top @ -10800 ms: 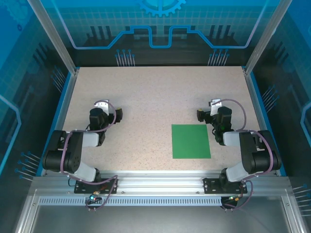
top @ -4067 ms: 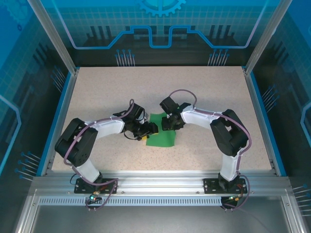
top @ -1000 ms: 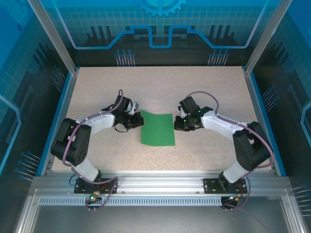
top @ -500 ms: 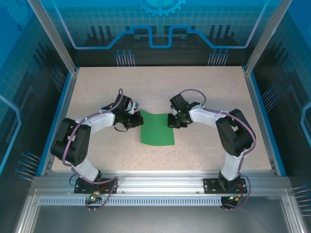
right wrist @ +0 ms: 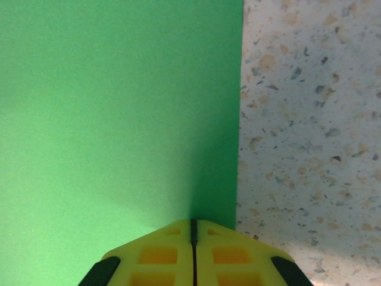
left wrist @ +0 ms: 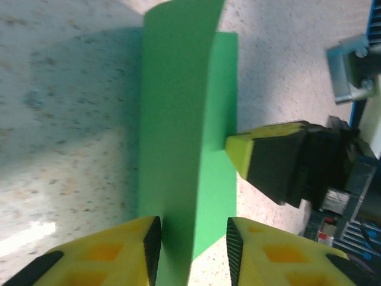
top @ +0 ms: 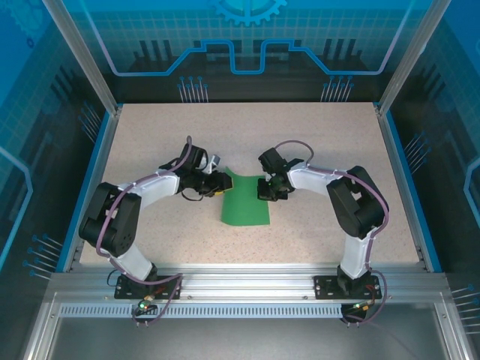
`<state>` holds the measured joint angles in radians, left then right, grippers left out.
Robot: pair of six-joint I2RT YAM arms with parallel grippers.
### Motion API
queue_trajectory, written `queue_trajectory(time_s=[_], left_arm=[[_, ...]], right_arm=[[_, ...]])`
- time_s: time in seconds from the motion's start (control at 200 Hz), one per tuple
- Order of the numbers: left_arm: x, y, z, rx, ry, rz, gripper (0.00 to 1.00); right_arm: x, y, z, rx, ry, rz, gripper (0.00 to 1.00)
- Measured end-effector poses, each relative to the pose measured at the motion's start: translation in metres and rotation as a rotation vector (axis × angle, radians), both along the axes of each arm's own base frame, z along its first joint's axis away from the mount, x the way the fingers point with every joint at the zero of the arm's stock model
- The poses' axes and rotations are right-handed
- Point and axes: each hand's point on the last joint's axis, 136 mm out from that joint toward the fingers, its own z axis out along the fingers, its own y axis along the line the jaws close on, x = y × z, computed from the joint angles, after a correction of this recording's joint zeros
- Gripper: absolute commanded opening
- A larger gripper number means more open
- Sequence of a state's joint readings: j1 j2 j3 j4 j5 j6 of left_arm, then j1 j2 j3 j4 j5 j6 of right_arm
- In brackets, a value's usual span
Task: Fold a paper plane with a square sheet of paper (fold left side to right side)
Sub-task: First fold in half a square sheet of paper at the center of the table.
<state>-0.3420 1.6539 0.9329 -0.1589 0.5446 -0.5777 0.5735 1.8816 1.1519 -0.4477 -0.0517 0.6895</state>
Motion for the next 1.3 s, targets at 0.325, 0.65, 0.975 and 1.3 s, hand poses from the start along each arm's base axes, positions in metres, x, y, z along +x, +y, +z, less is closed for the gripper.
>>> queue_trajectory(time_s=[0.325,0.65,0.975,1.3], left_arm=[[0.007,-0.036,0.001,-0.071,0.012,-0.052,0.53],[0.008,-0.044,-0.018,-0.066,0.068,-0.047,0.29],[0.013,-0.048,-0.013,-0.056,0.052,-0.045,0.08],[0.013,-0.047,-0.017,-0.046,0.062,-0.041,0.03]], right_arm=[[0.000,0.001,0.001,0.015,-0.020,-0.002,0.09],[-0.004,-0.002,0.026,0.064,-0.081,-0.005,0.20],[-0.001,0.008,0.081,0.282,-0.209,-0.004,0.44],[-0.001,0.032,0.080,0.411,-0.165,0.028,0.41]])
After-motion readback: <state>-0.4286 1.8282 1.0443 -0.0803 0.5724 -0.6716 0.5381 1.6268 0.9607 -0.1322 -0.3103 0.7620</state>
